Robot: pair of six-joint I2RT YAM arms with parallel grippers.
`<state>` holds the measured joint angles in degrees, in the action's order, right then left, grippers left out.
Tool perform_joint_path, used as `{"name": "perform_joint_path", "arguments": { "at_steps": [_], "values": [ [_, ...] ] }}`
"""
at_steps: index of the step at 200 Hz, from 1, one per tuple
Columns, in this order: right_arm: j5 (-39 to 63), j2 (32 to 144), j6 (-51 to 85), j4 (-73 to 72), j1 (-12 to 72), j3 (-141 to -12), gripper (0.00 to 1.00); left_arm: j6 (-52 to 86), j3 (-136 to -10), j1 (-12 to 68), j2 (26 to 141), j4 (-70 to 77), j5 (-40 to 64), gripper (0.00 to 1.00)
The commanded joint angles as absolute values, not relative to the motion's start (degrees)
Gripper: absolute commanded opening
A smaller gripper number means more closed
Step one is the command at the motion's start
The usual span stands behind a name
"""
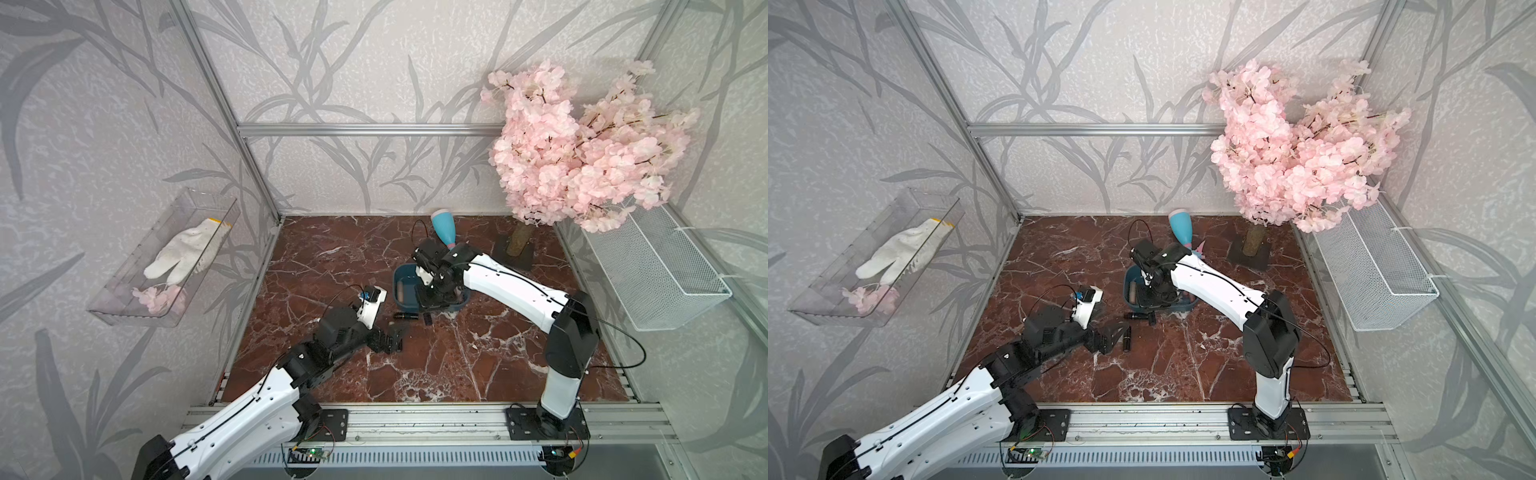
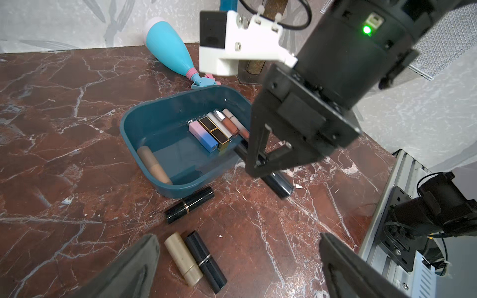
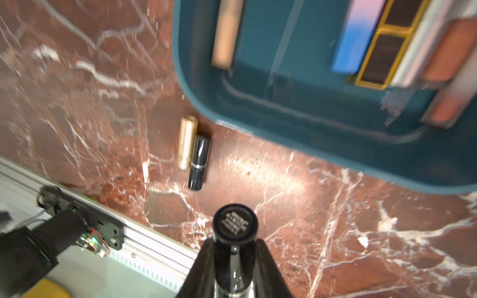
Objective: Put the lipstick into the storage box
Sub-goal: Pick up the lipstick at the center of the board, then place the lipstick in the storage box.
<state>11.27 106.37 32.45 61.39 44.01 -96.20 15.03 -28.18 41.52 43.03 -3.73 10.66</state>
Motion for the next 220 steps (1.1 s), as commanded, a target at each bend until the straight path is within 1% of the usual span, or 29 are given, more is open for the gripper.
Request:
{"name": "perform_joint_path", "arguments": {
  "at_steps": [1,88,132,220],
  "values": [
    [12.40,107.85,29.75,64.52,41.94,-101.20,0.22,13.86,-31.08,41.35,44.08,-2.01,11.56,1.00],
    [13.28,119.94,29.10,66.97,38.26,-115.51,0.22,10.94,-34.44,41.22,47.60,-5.30,11.19,1.00],
    [12.33,125.57,29.38,67.50,37.20,-120.05,0.22,9.33,-36.55,41.16,50.33,-8.03,11.97,1.00],
    [8.32,135.42,25.95,71.41,36.19,-127.73,0.22,4.53,-37.53,41.12,50.93,-14.02,13.80,1.00]
  ]
}}
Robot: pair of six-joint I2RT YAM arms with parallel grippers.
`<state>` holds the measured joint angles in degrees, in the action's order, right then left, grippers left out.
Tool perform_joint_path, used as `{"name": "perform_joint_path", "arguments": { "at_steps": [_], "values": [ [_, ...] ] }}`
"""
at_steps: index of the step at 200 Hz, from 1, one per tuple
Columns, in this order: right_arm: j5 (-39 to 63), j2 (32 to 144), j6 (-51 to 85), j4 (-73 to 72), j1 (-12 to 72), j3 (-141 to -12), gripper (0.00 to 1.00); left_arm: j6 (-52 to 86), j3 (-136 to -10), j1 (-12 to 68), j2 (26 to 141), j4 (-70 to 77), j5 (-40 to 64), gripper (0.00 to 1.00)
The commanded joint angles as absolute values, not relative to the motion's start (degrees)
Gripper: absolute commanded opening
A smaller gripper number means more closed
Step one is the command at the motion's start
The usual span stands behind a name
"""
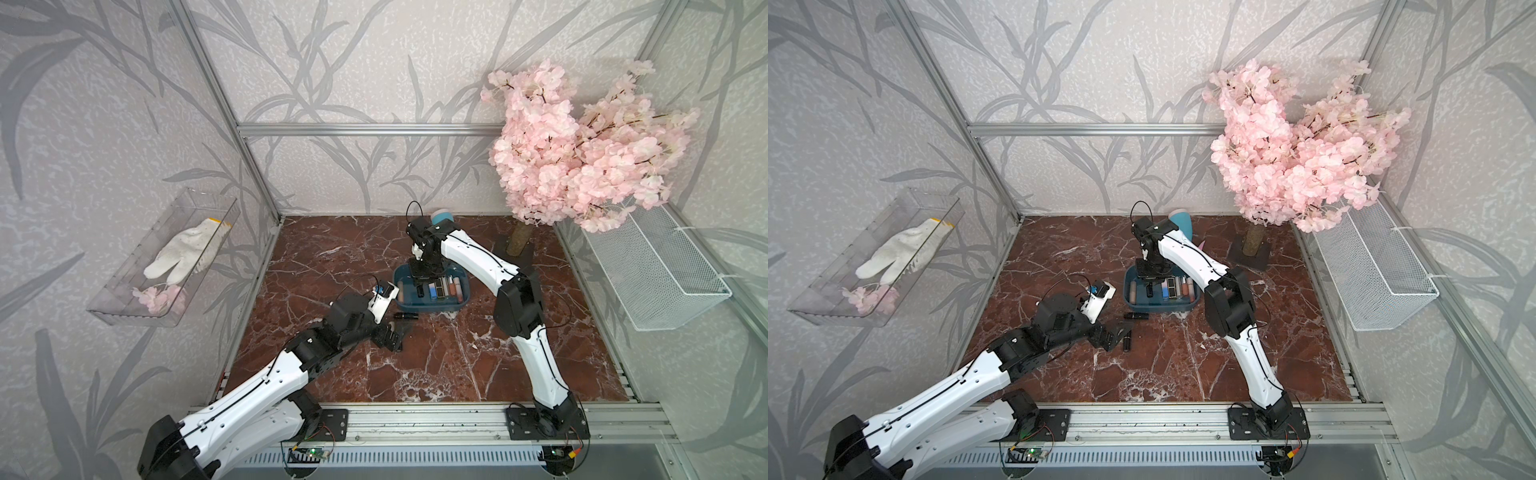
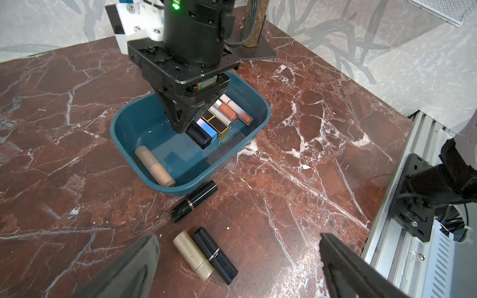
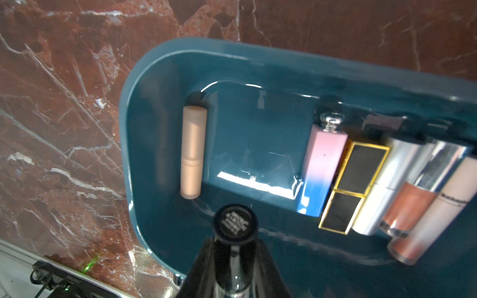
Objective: Put the lipstick into the storage box
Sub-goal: Place the lipstick in the storage box.
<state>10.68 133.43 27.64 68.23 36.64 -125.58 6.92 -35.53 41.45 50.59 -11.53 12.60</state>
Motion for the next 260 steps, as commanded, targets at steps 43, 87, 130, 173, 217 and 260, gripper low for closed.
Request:
{"name": "perform_joint_path", "arguments": {
  "at_steps": [43,87,130,173,217,260],
  "values": [
    [6.77,137.66,24.97,72.25,36.04,-128.67,0.22,3.87,-38.23,41.05,51.63,-14.90,13.98,1.00],
    [5.82,139.24,24.87,72.16,35.92,-128.84,0.22,3.78,-38.46,41.04,51.37,-15.54,14.13,1.00],
    [5.19,140.69,24.79,72.16,35.69,-128.85,0.22,4.30,-37.72,41.04,50.75,-15.73,14.44,1.00],
    [4.92,141.74,25.10,71.89,35.34,-128.87,0.22,3.70,-37.62,41.04,50.85,-17.03,14.94,1.00],
    [4.58,142.36,25.14,72.07,35.11,-128.76,0.22,3.47,-37.75,41.04,51.53,-16.83,15.52,1.00],
    [4.42,142.47,25.31,71.95,34.97,-128.16,0.23,2.90,-38.14,41.05,52.19,-16.94,15.91,1.00]
  ]
}}
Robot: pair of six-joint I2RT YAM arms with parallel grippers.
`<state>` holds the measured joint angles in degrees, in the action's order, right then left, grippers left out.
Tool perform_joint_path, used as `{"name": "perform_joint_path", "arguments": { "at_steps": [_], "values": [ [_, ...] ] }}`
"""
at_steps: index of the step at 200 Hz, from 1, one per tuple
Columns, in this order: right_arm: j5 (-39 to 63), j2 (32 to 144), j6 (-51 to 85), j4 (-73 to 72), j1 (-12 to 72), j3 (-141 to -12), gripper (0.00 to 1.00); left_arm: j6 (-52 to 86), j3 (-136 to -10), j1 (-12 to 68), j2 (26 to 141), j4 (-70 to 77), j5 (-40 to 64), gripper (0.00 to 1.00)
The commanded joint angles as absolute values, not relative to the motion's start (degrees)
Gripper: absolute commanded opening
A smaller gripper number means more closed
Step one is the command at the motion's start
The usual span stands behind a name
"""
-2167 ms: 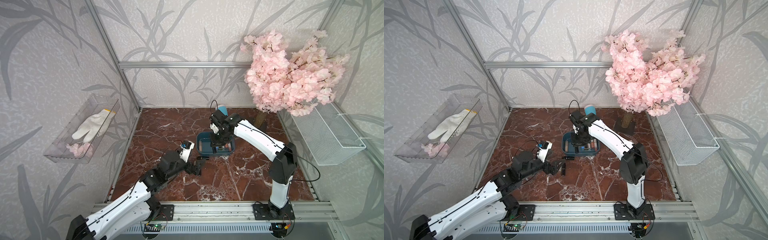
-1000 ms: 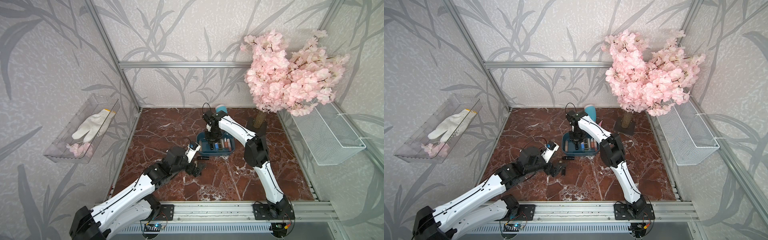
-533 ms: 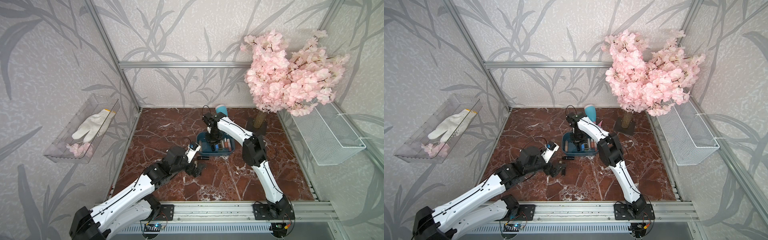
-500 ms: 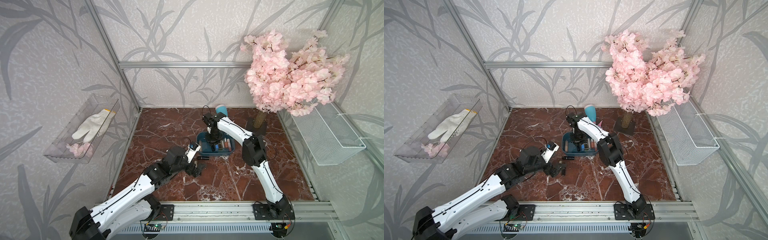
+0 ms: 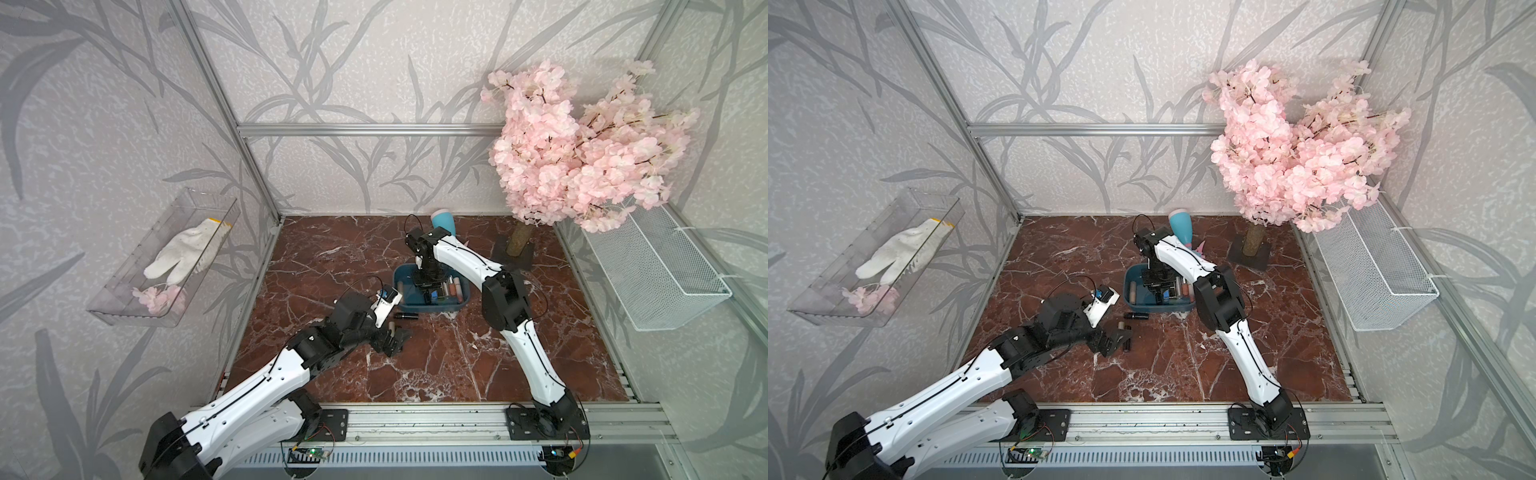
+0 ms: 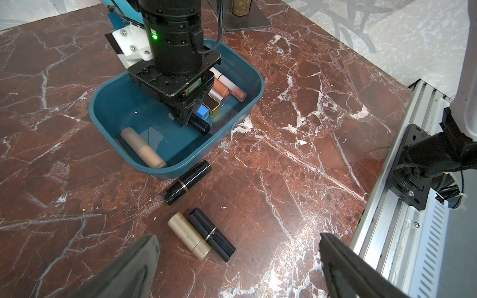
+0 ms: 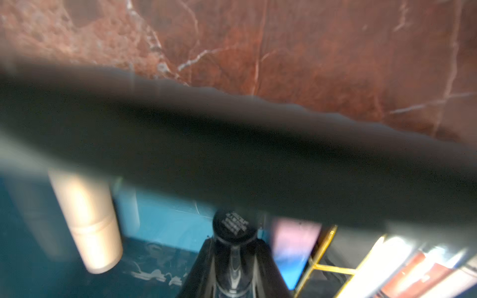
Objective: Put the lipstick into the storage box
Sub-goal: Place the lipstick in the storage box.
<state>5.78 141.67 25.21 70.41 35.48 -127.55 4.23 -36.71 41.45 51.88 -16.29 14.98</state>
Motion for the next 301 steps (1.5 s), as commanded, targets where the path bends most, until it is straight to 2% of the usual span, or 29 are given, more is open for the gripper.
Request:
{"name": "perform_joint_path", "arguments": {
  "at_steps": [1,115,184,247,301],
  "values": [
    [4.41,142.47,25.36,71.97,34.93,-128.11,0.23,2.90,-38.14,41.05,52.20,-16.91,15.91,1.00],
    [4.07,142.03,25.58,71.63,34.91,-126.74,0.32,3.01,-37.79,41.04,53.17,-17.98,18.17,1.00],
    [3.08,139.45,25.66,71.37,34.97,-125.68,0.32,3.43,-38.03,41.05,53.16,-17.49,18.37,1.00],
    [2.55,131.30,26.34,71.61,35.07,-124.39,0.33,4.78,-37.81,41.04,51.54,-15.87,15.03,1.00],
    [3.38,122.12,27.41,70.50,38.78,-116.72,0.33,8.89,-35.58,41.05,47.35,-14.16,10.98,1.00]
  ]
}}
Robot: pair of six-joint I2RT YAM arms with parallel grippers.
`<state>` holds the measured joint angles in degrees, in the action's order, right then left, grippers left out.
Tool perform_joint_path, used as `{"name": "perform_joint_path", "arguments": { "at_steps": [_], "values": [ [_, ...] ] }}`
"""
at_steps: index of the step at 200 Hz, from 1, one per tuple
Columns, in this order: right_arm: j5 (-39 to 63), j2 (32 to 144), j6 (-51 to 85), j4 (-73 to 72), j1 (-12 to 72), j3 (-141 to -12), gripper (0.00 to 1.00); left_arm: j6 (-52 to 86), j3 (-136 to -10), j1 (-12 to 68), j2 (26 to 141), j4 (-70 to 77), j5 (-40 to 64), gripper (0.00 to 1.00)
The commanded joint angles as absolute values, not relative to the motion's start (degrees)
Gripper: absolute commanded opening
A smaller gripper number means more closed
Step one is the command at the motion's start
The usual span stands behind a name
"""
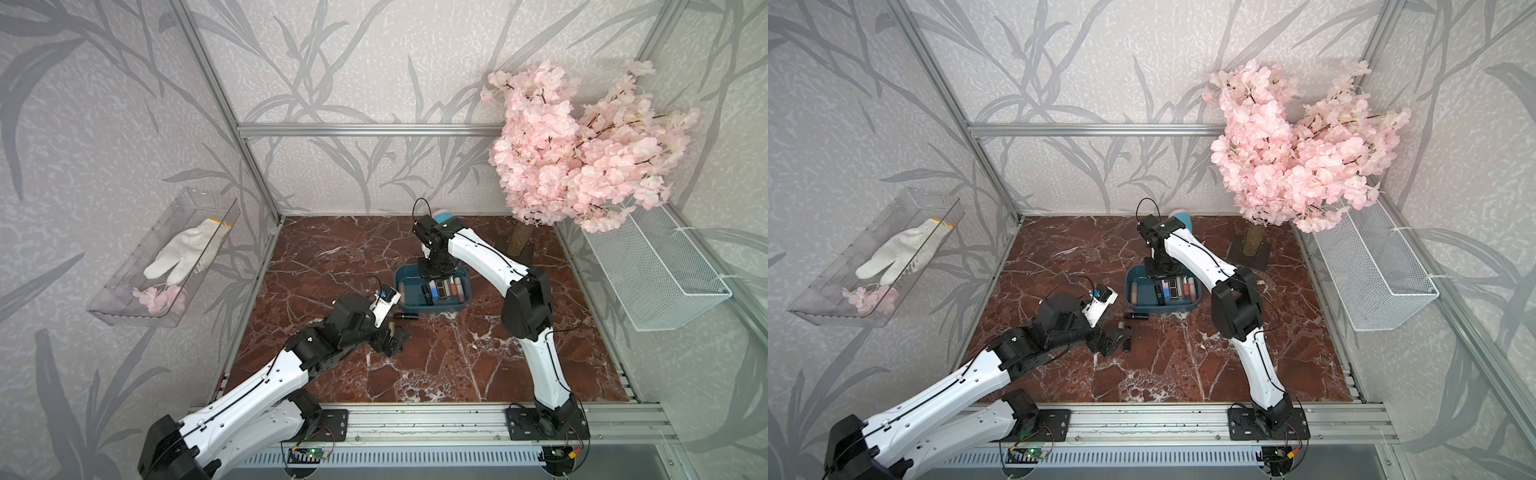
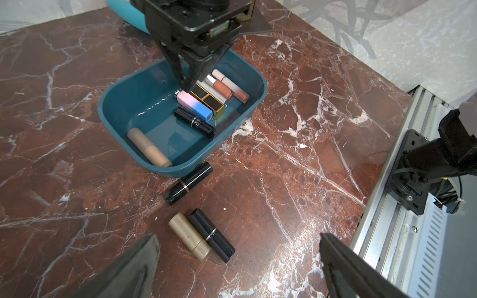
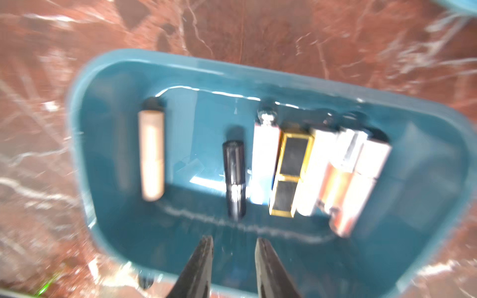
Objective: Put the lipstick into the storage box
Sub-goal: Place the lipstick in the storage box, then pick up the lipstick at the center of the board.
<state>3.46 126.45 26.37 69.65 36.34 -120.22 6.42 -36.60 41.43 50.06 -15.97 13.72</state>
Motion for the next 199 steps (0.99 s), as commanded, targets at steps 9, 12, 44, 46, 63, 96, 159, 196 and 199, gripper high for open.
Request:
{"name": "perform_joint_path", "arguments": {
  "at_steps": [9,12,44,46,63,96,159,196,199],
  "values": [
    [3.62,120.74,27.67,70.10,39.87,-115.11,0.33,9.38,-34.97,41.04,46.19,-14.17,10.55,1.00],
    [3.73,120.34,27.80,69.99,40.24,-114.52,0.33,9.47,-34.73,41.04,45.77,-14.25,10.36,1.00],
    [5.26,117.09,28.99,68.69,44.31,-109.70,0.33,10.11,-32.68,41.04,41.15,-16.35,9.79,1.00],
    [5.38,117.01,29.07,68.65,44.56,-109.51,0.33,10.06,-32.58,41.04,40.85,-16.57,9.87,1.00],
    [6.66,116.52,29.77,68.00,46.70,-107.93,0.33,10.15,-31.84,41.04,38.43,-18.37,10.43,1.00],
    [8.39,117.01,30.85,65.86,50.07,-105.69,0.33,9.49,-30.19,41.04,33.50,-20.42,13.21,1.00],
    [9.66,120.83,31.89,62.03,53.60,-103.81,0.35,5.81,-28.58,41.04,29.76,-24.80,18.11,1.00],
    [9.74,123.93,32.34,60.91,54.31,-104.19,0.36,4.50,-28.52,41.04,28.42,-26.15,17.21,1.00],
    [9.75,124.11,32.39,60.79,54.36,-104.18,0.36,4.32,-28.56,41.04,28.26,-26.33,17.08,1.00]
  ]
}}
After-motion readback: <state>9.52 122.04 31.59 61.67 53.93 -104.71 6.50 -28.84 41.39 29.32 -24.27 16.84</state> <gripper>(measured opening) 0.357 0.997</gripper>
